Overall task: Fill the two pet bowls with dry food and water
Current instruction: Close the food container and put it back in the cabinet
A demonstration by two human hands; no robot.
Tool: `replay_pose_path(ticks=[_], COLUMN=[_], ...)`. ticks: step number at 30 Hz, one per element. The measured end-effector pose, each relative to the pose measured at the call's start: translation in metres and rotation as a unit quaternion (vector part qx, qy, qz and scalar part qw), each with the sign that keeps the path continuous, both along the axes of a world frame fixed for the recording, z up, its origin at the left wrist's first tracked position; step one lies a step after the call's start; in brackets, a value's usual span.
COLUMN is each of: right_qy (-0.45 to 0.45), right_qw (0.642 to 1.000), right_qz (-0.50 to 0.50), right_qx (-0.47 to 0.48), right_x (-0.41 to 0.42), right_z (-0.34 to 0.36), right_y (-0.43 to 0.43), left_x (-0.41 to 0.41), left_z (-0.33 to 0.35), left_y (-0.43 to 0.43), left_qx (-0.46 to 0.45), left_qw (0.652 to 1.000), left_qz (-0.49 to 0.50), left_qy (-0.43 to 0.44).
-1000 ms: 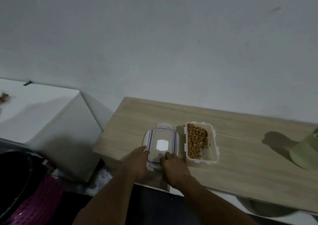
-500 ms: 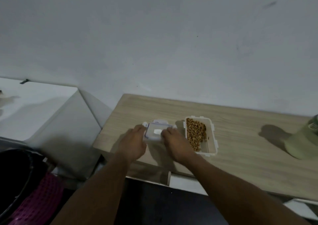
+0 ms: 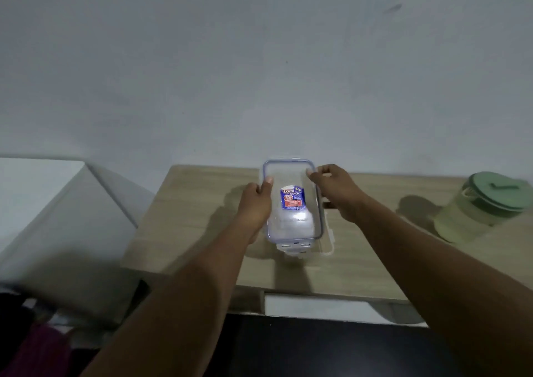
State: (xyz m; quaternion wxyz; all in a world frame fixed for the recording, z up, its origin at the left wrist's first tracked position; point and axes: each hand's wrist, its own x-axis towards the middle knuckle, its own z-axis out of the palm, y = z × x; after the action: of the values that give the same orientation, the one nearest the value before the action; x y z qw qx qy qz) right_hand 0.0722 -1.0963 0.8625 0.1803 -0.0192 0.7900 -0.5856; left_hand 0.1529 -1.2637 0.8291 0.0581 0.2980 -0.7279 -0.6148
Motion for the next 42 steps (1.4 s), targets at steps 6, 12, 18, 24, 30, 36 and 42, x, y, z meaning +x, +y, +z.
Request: replay_pose_path(ticks=[6, 12, 18, 24, 30, 36, 42], right_qy=[-0.006, 0.027, 0.072, 0.076, 0.096, 0.079, 0.107], right_qw=[0.993, 0.973, 0.958, 0.959, 0.961, 0.955, 0.958], right_qz=[-0.065, -0.042, -0.041, -0.058, -0.060, -0.058, -0.066], right_qx=[0.103, 0.225, 0.274, 0.268, 0.253, 0.279, 0.257], right_x=[0.010, 0.007, 0.011, 0.019, 0.011, -0.001, -0.001], right_z=[-0.067, -0.096, -0.113, -0.122, -0.122, -0.114, -0.124], right_y=[0.033, 0.028, 0.016, 0.007, 0.008, 0.007, 0.013], left_x=[-0.012, -0.018, -0.026, -0.029, -0.024, -0.029, -0.031], left_z=[-0.045, -0.072, -0.089, -0.091, -0.095, -0.090, -0.088], left_y=[0.027, 0.036, 0.037, 0.046, 0.048, 0.045, 0.057], left_qx=[-0.079, -0.147, -0.173, -0.205, -0.214, -0.236, -0.226], left_qw=[0.993, 0.981, 0.978, 0.975, 0.977, 0.971, 0.971], left_qz=[-0.052, -0.064, -0.067, -0.053, -0.004, -0.033, -0.044], left_qy=[-0.066, -0.108, -0.097, -0.068, 0.004, -0.033, -0.059])
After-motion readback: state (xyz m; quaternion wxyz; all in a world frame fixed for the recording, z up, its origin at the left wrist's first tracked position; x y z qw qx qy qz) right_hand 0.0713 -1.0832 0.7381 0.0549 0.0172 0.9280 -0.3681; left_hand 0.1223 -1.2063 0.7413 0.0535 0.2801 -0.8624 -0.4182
